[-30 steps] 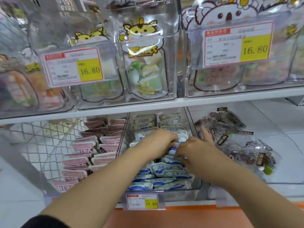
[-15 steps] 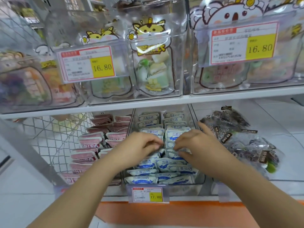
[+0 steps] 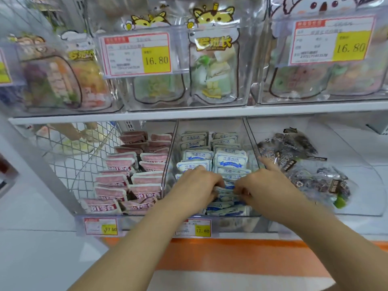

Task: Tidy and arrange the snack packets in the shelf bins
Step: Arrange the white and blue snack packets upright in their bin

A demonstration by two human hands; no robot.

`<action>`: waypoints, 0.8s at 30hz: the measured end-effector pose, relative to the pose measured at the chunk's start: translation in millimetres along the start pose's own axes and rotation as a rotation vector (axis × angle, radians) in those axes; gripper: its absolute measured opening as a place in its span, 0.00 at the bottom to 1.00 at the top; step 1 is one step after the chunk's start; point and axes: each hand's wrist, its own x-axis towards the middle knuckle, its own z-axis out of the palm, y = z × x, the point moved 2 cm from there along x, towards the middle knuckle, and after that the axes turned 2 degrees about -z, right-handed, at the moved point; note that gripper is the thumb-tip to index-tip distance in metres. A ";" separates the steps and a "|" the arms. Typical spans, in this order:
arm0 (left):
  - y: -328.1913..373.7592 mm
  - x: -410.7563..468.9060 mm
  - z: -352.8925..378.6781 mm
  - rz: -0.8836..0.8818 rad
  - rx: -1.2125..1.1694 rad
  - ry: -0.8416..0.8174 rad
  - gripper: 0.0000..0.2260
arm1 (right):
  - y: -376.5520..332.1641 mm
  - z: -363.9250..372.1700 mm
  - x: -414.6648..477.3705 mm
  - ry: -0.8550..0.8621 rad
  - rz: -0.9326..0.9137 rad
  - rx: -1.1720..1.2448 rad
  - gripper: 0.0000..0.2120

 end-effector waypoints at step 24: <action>15.8 33.6 12.4 0.073 -0.326 -0.312 0.06 | 4.7 9.8 -3.8 0.090 -0.039 0.018 0.12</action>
